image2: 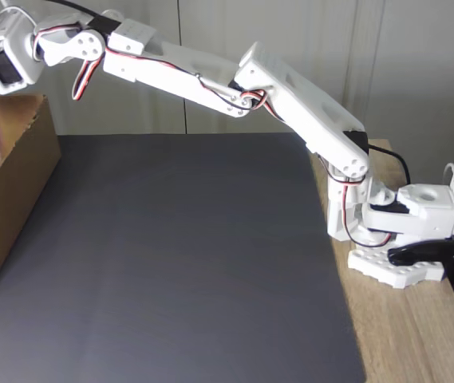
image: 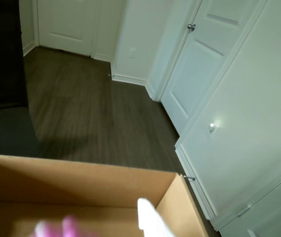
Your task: Grasp a ball and put it in the box.
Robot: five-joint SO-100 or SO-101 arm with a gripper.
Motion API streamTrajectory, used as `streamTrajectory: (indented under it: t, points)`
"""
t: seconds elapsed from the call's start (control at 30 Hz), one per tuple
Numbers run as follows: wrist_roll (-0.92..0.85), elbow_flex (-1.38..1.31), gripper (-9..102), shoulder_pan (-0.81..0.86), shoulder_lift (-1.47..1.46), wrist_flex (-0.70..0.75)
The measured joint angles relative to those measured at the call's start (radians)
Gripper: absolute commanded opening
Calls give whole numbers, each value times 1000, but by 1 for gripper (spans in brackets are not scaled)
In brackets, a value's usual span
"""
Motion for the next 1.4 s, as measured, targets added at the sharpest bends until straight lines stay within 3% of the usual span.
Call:
streamTrajectory:
  t: [0.2,0.5,0.87,1.4]
  points:
    - [0,-2,45,3,0,14]
    - [0,-2,0,23,2,196]
    - [38,-3,0,52,114,526]
    - [60,-3,0,58,264,756]
